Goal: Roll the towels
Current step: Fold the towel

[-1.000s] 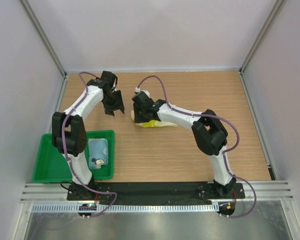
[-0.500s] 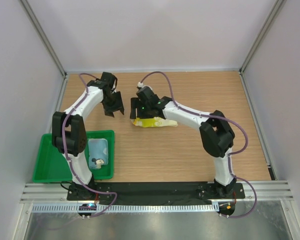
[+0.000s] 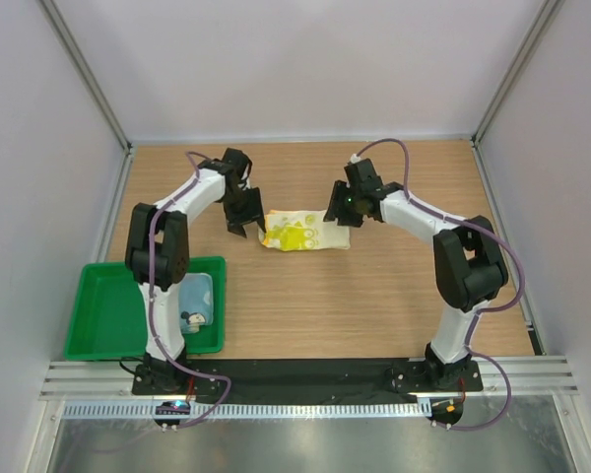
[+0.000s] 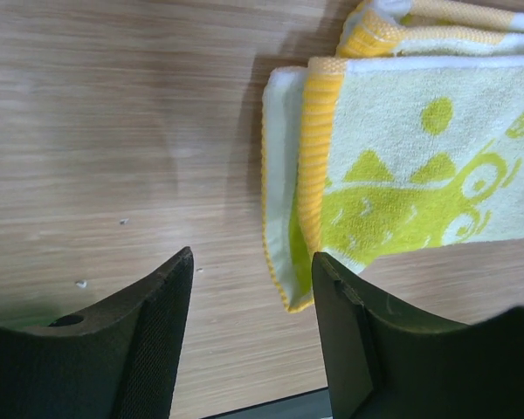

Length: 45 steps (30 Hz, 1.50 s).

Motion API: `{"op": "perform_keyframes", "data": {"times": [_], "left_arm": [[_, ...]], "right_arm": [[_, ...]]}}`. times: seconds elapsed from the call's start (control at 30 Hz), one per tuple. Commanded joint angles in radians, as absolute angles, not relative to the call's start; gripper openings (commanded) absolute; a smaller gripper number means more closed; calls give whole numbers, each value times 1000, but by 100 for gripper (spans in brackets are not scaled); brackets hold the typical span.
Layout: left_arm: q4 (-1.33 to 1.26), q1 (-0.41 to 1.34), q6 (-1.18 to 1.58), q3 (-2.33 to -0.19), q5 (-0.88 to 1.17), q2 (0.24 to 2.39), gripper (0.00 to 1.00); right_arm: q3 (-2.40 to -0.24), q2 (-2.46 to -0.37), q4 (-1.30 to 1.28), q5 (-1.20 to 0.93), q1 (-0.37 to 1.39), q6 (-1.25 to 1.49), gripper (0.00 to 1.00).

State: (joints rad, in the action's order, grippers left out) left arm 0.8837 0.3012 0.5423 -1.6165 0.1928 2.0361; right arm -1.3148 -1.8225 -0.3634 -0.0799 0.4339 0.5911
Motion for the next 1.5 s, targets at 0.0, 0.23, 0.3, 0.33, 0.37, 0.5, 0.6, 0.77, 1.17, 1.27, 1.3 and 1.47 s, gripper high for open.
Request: {"op": "perform_keyframes", "data": {"times": [0.0, 0.23, 0.3, 0.33, 0.37, 0.5, 0.6, 0.77, 1.17, 1.27, 1.3, 1.47], "left_arm": [[854, 310, 572, -1677, 250, 2083, 58], [836, 316, 604, -1749, 242, 2172, 58], [830, 316, 606, -1776, 245, 2190, 58], [819, 316, 609, -1782, 252, 2204, 58], [813, 316, 611, -1796, 256, 2212, 58], [781, 318, 617, -1834, 291, 2246, 37], [767, 316, 617, -1871, 322, 2266, 15], [738, 319, 609, -1910, 359, 2273, 0], [686, 319, 537, -1968, 325, 2236, 0], [715, 319, 534, -1996, 279, 2282, 0], [724, 319, 534, -2015, 266, 2298, 0], [804, 314, 531, -2091, 163, 2384, 7]], "right_arm": [[-1286, -1824, -359, -117, 436, 560, 49], [-1178, -1809, -342, -146, 379, 546, 31], [-1149, -1802, -347, -133, 370, 540, 30], [-1140, -1799, -348, -132, 368, 534, 29], [-1131, -1796, -347, -132, 362, 532, 29], [-1086, -1798, -334, -135, 359, 523, 28], [-1075, -1801, -341, -138, 356, 520, 26], [-1058, -1789, -342, -150, 354, 520, 26], [-1026, -1783, -342, -170, 356, 522, 26], [-1029, -1775, -350, -169, 356, 520, 26], [-1032, -1772, -353, -167, 356, 520, 27], [-1043, -1746, -383, -158, 356, 511, 31]]}}
